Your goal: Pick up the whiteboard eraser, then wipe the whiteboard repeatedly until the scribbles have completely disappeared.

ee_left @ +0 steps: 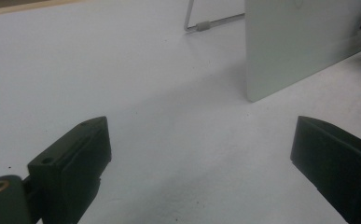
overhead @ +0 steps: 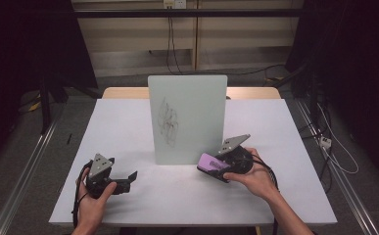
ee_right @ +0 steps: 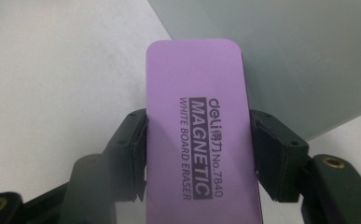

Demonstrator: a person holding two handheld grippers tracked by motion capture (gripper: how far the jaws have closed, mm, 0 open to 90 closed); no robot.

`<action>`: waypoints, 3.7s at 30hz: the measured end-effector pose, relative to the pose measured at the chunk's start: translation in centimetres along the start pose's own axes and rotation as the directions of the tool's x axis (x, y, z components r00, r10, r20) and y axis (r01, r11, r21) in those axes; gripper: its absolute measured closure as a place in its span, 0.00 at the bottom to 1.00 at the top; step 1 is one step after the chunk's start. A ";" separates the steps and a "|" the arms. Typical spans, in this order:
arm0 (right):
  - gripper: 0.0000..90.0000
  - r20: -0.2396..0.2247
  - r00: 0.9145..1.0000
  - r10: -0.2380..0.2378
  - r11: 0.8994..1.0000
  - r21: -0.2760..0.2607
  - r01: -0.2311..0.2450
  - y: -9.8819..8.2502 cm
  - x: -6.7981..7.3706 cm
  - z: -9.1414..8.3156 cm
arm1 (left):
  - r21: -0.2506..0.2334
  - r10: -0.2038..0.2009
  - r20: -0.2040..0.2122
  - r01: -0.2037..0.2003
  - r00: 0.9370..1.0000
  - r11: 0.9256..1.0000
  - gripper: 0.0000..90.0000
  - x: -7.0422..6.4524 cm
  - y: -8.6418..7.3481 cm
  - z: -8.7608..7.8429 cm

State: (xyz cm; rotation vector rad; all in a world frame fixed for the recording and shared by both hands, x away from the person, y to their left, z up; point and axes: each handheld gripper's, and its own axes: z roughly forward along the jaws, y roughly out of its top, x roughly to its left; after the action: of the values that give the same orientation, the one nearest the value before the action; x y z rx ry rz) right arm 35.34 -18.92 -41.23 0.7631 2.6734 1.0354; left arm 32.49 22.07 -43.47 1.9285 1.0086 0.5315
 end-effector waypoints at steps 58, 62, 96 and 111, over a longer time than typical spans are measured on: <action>0.47 0.155 0.981 -0.115 0.948 -0.277 0.155 8.9 1.9 -0.8 | -0.002 0.003 0.004 -0.003 1.000 1.000 0.06 0.1 0.0 0.0; 0.46 0.171 0.977 -0.125 0.939 -0.297 0.173 10.0 2.0 -1.1 | -0.009 -0.001 0.002 0.001 1.000 1.000 0.06 -0.1 0.1 -0.2; 0.47 0.311 0.931 -0.193 0.918 -0.277 0.283 17.9 0.8 -1.5 | 0.013 -0.005 0.014 0.005 1.000 1.000 0.06 0.1 0.0 0.1; 0.47 0.298 0.934 -0.196 0.923 -0.265 0.278 18.0 0.6 -1.2 | 0.022 0.004 0.021 -0.005 1.000 1.000 0.06 0.0 0.0 0.3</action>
State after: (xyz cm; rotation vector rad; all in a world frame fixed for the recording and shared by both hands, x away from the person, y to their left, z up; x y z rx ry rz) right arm 41.64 -8.06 -28.27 0.4614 2.2397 1.1503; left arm 32.67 21.91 -43.68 1.9528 1.0009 0.5035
